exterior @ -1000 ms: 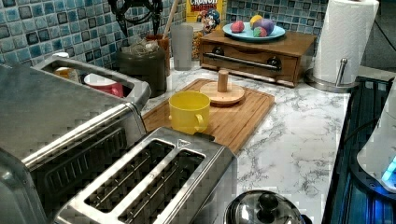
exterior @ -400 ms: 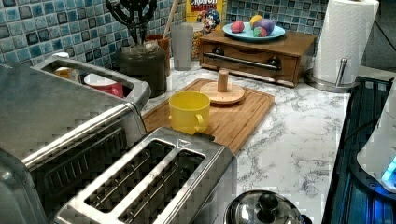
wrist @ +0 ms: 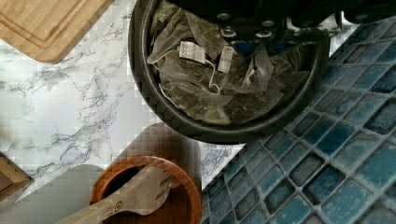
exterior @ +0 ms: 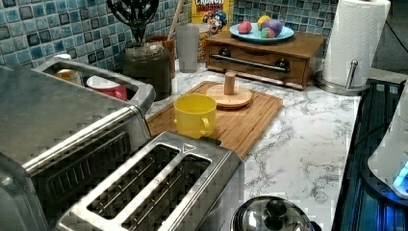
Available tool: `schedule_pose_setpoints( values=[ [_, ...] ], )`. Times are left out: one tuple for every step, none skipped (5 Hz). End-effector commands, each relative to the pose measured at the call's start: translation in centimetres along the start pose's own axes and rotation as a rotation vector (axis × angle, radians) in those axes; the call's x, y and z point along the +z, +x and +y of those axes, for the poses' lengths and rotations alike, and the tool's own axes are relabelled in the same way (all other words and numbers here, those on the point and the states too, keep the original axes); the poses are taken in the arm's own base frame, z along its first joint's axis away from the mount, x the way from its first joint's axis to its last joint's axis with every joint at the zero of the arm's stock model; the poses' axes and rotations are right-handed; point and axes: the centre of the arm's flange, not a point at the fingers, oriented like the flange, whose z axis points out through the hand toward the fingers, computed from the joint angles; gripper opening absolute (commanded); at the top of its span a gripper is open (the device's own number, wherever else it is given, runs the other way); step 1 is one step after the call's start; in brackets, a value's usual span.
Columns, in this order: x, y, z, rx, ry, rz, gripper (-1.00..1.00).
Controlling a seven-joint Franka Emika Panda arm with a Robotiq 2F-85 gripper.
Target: Get a tea bag.
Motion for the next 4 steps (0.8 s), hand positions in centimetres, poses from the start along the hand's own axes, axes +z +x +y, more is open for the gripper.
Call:
schedule_pose_setpoints(
  values=[
    [-14.9, 0.9, 3.0, -0.004, 0.180, 0.021, -1.00],
    [-12.4, -2.2, 5.5, -0.051, 0.128, -0.105, -1.00],
    [-10.7, -5.4, 6.8, -0.136, 0.028, -0.195, -1.00],
    [-11.7, -8.4, 8.8, -0.175, 0.003, -0.237, -1.00]
  ],
)
